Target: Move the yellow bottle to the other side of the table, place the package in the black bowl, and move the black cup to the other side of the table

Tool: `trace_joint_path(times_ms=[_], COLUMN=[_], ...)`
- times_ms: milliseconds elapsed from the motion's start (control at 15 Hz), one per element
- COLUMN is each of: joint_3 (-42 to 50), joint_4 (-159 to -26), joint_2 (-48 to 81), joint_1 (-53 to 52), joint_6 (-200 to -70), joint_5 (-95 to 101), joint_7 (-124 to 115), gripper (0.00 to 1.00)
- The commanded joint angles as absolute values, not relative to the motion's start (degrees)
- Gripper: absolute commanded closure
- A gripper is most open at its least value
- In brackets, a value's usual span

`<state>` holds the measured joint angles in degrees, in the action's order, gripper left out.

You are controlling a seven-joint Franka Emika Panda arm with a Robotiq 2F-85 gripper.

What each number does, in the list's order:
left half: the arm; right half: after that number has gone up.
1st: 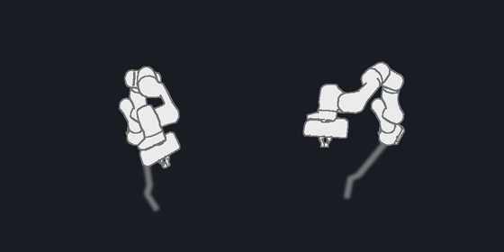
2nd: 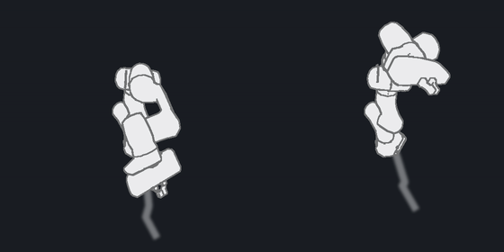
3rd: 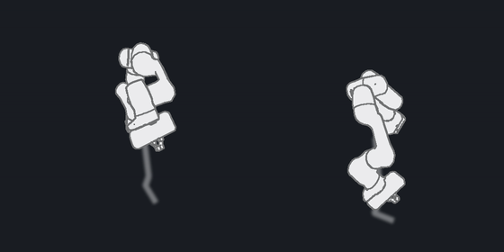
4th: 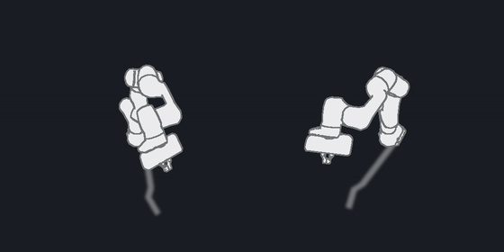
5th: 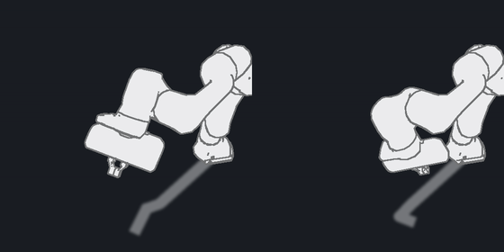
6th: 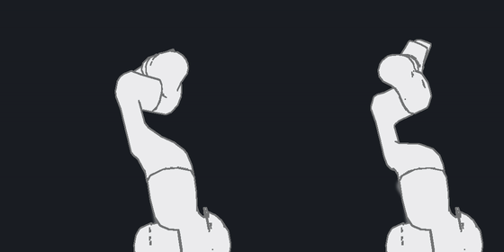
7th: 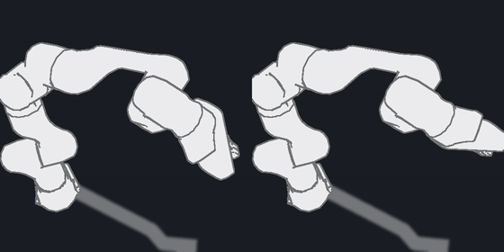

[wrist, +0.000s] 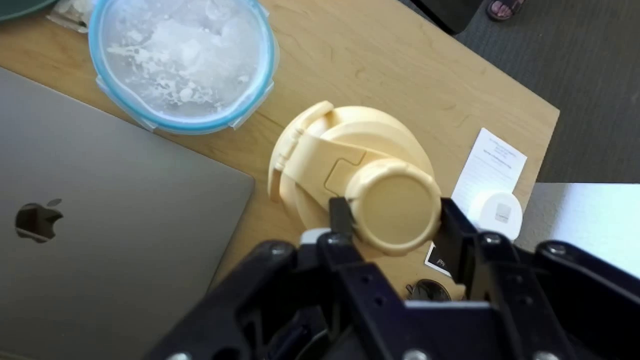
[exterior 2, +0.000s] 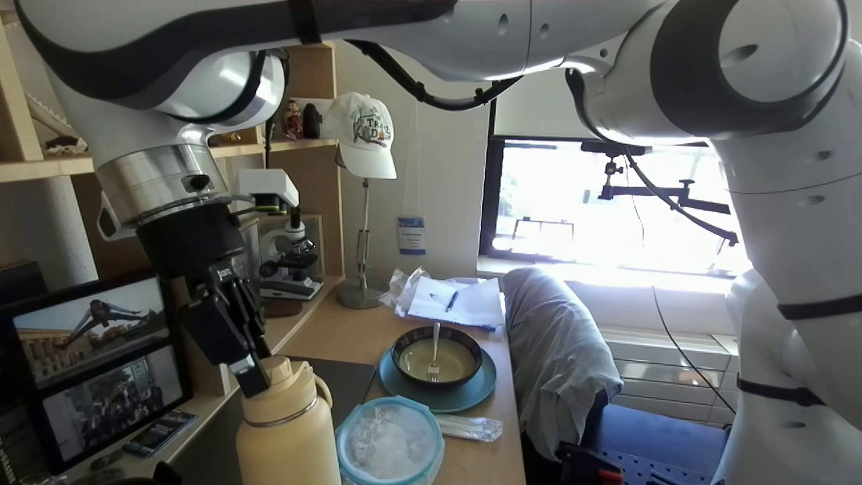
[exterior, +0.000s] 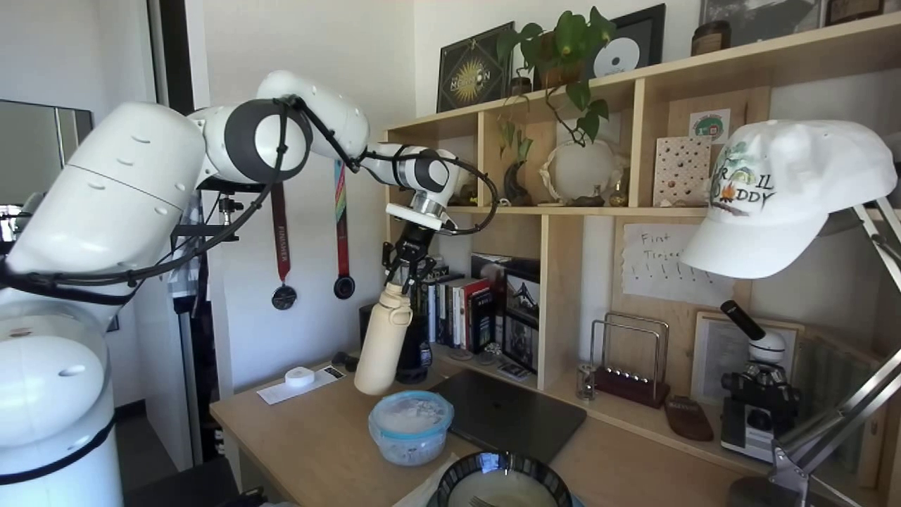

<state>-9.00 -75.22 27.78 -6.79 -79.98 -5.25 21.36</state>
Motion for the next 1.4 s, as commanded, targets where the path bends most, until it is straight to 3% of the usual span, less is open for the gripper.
trace_joint_path(times_ms=[0, 1267, 1333], joint_3=[-9.74, -10.52, -10.52], joint_4=[-81.08, -95.59, -95.64], joint_2=[23.12, 17.67, 17.58], joint_1=[-7.03, -9.02, -9.07], joint_6=[-82.2, -93.07, -93.34], joint_5=[-5.04, 0.43, 0.39], joint_7=[21.76, 22.44, 22.35], gripper=[0.8, 0.8, 0.43])
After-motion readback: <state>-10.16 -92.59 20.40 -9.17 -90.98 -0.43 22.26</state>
